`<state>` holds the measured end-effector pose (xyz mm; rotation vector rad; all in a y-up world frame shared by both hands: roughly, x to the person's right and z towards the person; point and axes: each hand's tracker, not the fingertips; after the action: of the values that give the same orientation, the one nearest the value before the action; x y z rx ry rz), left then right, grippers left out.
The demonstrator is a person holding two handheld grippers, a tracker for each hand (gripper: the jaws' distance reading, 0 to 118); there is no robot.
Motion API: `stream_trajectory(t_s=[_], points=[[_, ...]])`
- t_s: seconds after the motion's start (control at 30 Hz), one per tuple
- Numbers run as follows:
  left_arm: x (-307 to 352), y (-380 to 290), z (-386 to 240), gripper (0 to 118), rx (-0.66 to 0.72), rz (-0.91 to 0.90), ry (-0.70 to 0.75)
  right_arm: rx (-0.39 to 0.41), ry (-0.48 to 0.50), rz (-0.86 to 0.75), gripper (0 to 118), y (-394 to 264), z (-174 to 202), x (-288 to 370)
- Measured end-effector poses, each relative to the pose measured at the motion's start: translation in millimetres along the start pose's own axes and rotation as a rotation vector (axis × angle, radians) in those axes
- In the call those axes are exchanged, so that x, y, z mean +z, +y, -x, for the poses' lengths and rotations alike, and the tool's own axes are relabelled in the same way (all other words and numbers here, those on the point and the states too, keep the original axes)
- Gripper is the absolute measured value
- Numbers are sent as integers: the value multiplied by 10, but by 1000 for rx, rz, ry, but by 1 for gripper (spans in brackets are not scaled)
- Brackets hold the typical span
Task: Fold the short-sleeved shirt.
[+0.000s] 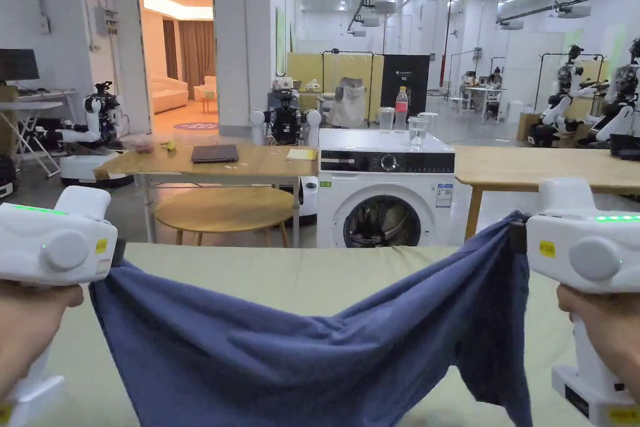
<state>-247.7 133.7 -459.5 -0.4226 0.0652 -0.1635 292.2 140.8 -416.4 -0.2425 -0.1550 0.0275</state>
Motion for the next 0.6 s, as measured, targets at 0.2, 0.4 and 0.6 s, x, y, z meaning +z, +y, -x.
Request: stream_trajectory(t_s=[0.2,0.4,0.6], points=[[262,606,471,0,92,-119,33,-39,-123,-125,0,832,-109,101],[391,1106,653,0,209,-229,-9,-83,-123,-210,0,1350,-100,214],[137,950,577,0,175,-209,5,-35,-122,-197,0,1111,30,69]])
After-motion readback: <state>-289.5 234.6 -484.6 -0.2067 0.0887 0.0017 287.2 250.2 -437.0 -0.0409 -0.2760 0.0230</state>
